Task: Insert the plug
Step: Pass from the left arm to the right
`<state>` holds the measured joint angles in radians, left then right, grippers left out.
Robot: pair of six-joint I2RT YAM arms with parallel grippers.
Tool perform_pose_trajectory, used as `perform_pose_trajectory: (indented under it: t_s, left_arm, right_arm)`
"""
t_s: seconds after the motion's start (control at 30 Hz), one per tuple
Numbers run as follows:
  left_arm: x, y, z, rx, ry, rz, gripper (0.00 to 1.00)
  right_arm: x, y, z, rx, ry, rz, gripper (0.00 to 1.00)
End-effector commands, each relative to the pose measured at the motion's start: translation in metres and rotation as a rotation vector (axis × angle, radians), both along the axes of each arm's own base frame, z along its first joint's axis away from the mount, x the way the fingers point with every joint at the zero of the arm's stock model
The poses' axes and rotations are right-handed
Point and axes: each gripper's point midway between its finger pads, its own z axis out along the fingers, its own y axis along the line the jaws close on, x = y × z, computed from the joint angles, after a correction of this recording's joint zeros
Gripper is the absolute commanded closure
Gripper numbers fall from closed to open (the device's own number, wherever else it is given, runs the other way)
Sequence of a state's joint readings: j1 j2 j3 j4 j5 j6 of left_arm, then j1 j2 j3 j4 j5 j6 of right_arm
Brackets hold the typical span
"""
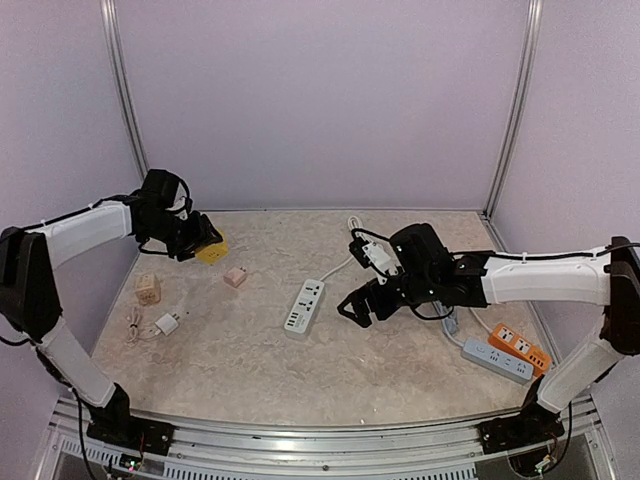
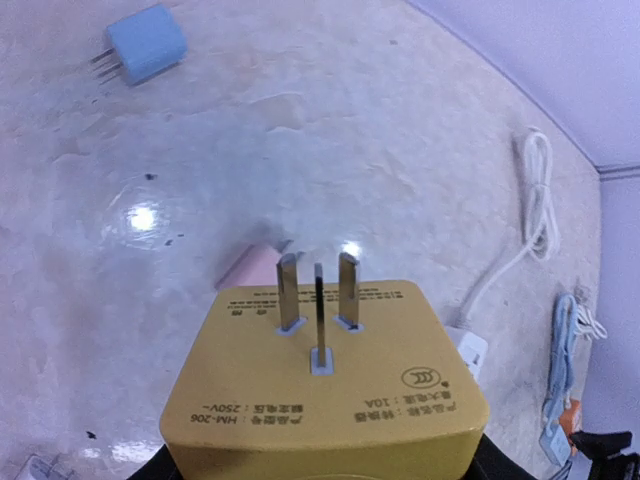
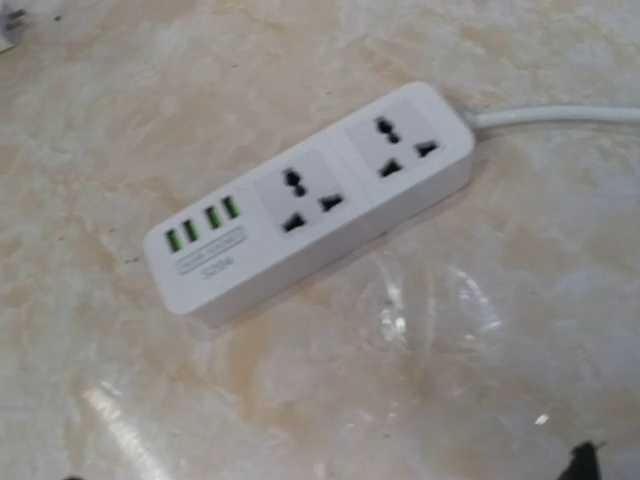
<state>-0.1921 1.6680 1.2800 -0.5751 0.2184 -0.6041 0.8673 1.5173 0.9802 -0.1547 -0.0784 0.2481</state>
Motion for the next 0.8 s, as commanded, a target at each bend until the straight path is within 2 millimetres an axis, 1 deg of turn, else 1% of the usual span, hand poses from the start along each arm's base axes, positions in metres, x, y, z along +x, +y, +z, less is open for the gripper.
perform_pose_trajectory:
  t_s: [0.0,0.03,0.1,0.23,0.33,0.4,0.5,0.57,0.67,0.77]
  left_arm:
    - [-0.018,-0.071,0.094,-0.157,-0.411,-0.321,0.78]
    - [-0.029,-0.086,0.105,-0.175,-0.470,-0.390,0.78]
    - [-0.057,-0.114,0.138,-0.225,-0.610,-0.540,0.79]
    - [-0.112,-0.157,0.174,-0.280,-0.811,-0.799,0.79]
    - [-0.153,-0.182,0.189,-0.273,-0.960,-0.966,0.82]
    - [-0.178,-0.195,0.197,-0.252,-1.064,-1.066,0.84]
    - [-0.210,-0.209,0.205,-0.274,-1.162,-1.183,0.90]
    - [-0.227,-0.218,0.205,-0.289,-1.192,-1.254,0.91]
    - [-0.243,-0.231,0.202,-0.302,-1.197,-1.322,0.91]
    - [-0.245,-0.239,0.203,-0.300,-1.171,-1.330,0.91]
  right_arm:
    - [-0.012,0.007,0.022,0.126,-0.029,0.070,0.00]
    - [-0.017,0.009,0.027,0.156,-0.033,0.097,0.00]
    - [-0.028,0.014,0.036,0.222,-0.039,0.159,0.00]
    - [-0.049,0.024,0.059,0.340,-0.050,0.284,0.00]
    - [-0.070,0.028,0.082,0.443,-0.074,0.397,0.00]
    - [-0.080,0.027,0.097,0.495,-0.094,0.451,0.00]
    - [-0.092,0.025,0.115,0.552,-0.139,0.506,0.00]
    - [-0.098,0.023,0.124,0.582,-0.171,0.536,0.00]
    - [-0.107,0.021,0.137,0.614,-0.210,0.580,0.00]
    - [-0.109,0.021,0.148,0.626,-0.249,0.597,0.00]
